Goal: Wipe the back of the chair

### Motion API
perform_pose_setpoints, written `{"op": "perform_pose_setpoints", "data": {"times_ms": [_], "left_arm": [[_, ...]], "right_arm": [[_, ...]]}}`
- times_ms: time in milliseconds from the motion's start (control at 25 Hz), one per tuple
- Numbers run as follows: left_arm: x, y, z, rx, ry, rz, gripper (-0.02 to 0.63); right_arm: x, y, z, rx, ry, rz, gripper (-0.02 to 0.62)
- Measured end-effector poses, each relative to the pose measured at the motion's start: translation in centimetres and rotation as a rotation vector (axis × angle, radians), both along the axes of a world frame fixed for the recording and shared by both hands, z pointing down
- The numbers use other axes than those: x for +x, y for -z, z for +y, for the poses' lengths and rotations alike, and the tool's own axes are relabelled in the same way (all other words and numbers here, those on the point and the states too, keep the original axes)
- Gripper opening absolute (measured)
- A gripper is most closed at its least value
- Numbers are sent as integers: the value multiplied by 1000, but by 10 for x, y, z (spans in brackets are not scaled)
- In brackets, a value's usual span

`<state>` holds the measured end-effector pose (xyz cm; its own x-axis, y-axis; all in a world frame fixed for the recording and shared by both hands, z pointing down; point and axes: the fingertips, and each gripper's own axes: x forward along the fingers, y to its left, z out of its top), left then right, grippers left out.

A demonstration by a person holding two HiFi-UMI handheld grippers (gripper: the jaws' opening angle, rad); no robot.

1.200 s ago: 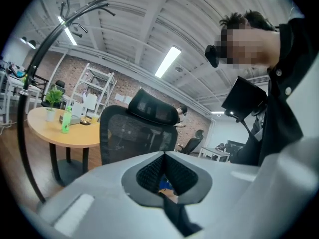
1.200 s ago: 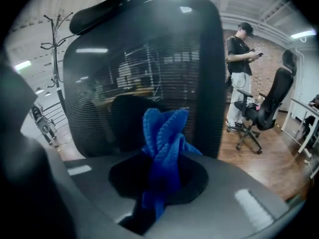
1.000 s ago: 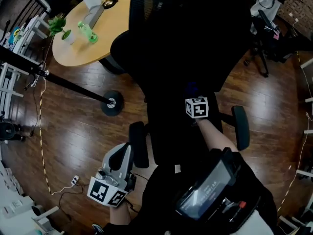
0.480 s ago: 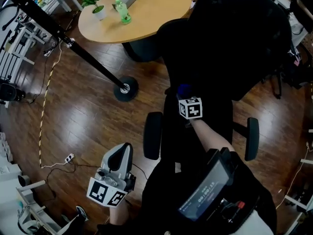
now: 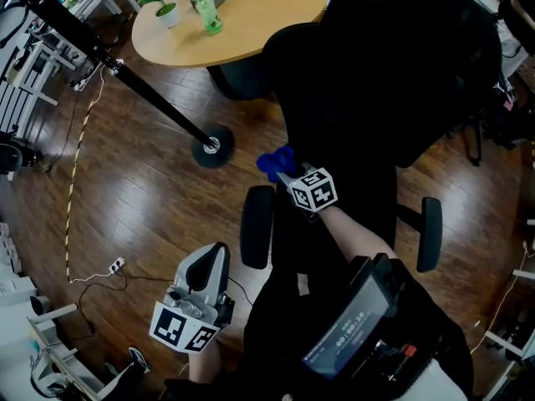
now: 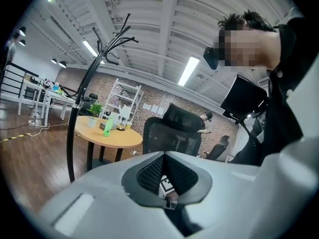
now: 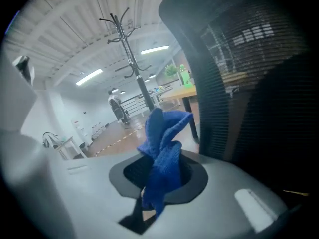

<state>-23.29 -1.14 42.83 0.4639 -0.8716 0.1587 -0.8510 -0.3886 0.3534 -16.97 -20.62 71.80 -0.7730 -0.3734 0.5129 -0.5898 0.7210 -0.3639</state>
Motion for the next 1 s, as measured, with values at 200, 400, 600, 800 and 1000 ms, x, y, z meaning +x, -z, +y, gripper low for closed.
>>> {"op": "perform_pose_setpoints", "data": {"times_ms": [200, 400, 600, 800, 1000], "left_arm": [[23, -7, -4, -19, -23, -6, 5], [45, -18, -12, -43, -76, -8, 5], [79, -21, -24, -49, -158, -10, 5], [116, -22, -36, -38, -234, -4, 5], [151, -16, -46, -5, -319, 4, 5]], "right_arm": [[83, -48, -27, -72, -197, 214, 55], [168, -53, -61, -72, -357, 277, 55], [250, -50, -63, -61, -486, 331, 55], [332, -40, -60, -47, -632, 355, 55], [396, -11, -53, -28, -810, 297, 55]]}}
